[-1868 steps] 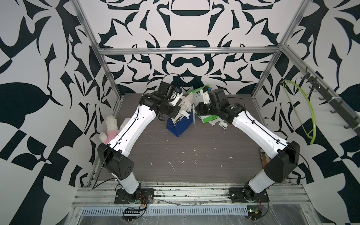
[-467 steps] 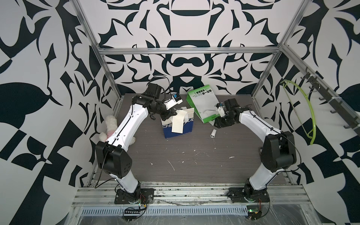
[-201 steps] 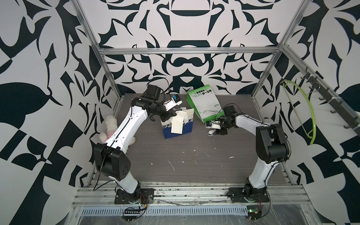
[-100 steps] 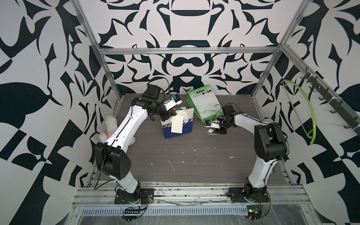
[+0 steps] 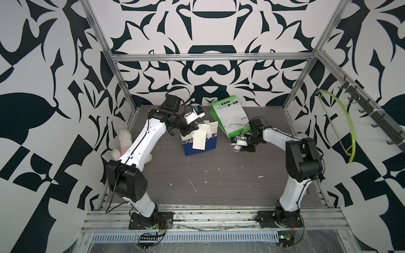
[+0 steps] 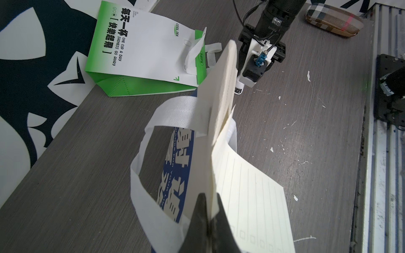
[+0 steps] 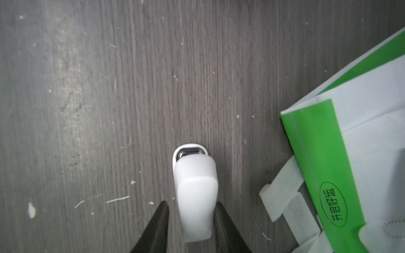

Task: Staple the receipts to the bags
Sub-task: Pick up the stapler from the center of the board.

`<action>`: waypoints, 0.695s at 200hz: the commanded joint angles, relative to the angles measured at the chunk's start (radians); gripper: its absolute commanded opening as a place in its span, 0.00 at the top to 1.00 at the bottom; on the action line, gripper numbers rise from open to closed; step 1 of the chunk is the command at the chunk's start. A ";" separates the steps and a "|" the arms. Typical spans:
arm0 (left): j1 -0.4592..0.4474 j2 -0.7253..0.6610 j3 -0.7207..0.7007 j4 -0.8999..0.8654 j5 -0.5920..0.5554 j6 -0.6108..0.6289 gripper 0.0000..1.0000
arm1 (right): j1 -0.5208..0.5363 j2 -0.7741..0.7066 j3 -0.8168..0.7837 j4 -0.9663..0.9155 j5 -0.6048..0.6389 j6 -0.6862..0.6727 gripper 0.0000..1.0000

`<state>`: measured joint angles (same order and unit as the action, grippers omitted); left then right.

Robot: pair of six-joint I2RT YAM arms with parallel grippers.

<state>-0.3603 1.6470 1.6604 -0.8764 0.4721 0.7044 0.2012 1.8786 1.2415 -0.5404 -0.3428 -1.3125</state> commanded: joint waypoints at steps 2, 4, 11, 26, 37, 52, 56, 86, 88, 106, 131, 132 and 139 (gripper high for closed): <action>0.001 0.026 -0.003 -0.055 -0.006 0.008 1.00 | 0.011 0.004 0.043 -0.040 -0.002 -0.001 0.75; 0.001 0.026 -0.003 -0.054 -0.006 0.008 1.00 | 0.012 0.001 0.042 -0.035 -0.007 0.000 0.76; 0.001 0.026 -0.003 -0.055 -0.006 0.008 1.00 | 0.010 -0.013 0.034 -0.014 -0.010 0.012 0.79; 0.002 0.028 0.002 -0.056 -0.006 0.009 1.00 | 0.002 -0.061 0.014 0.015 -0.012 0.023 0.83; 0.001 0.031 0.010 -0.057 -0.004 0.010 1.00 | 0.001 -0.113 0.007 0.022 0.004 0.028 0.85; 0.001 0.038 0.030 -0.063 0.000 0.012 1.00 | 0.001 -0.198 0.000 0.025 0.035 0.058 0.86; 0.001 0.039 0.037 -0.066 0.000 0.014 1.00 | 0.001 -0.225 -0.004 0.029 0.042 0.066 0.86; 0.001 0.036 0.061 -0.072 -0.015 0.021 1.00 | 0.021 -0.457 -0.069 0.142 0.092 0.193 0.90; 0.001 0.036 0.062 -0.072 -0.016 0.020 1.00 | 0.024 -0.474 -0.071 0.147 0.099 0.201 0.91; 0.000 0.035 0.085 -0.096 -0.032 0.018 1.00 | 0.094 -0.590 -0.093 0.201 0.179 0.219 0.92; -0.014 0.059 0.161 -0.198 -0.068 0.027 1.00 | 0.243 -0.674 -0.069 0.229 0.307 0.129 0.91; -0.015 0.061 0.165 -0.204 -0.068 0.029 1.00 | 0.249 -0.674 -0.066 0.228 0.314 0.122 0.91; -0.023 0.073 0.195 -0.243 -0.084 0.034 1.00 | 0.293 -0.676 -0.048 0.228 0.363 0.075 0.92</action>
<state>-0.3676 1.6878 1.7721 -0.9775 0.4286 0.7132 0.3687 1.2255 1.1679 -0.3607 -0.1398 -1.1610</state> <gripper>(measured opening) 0.059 0.214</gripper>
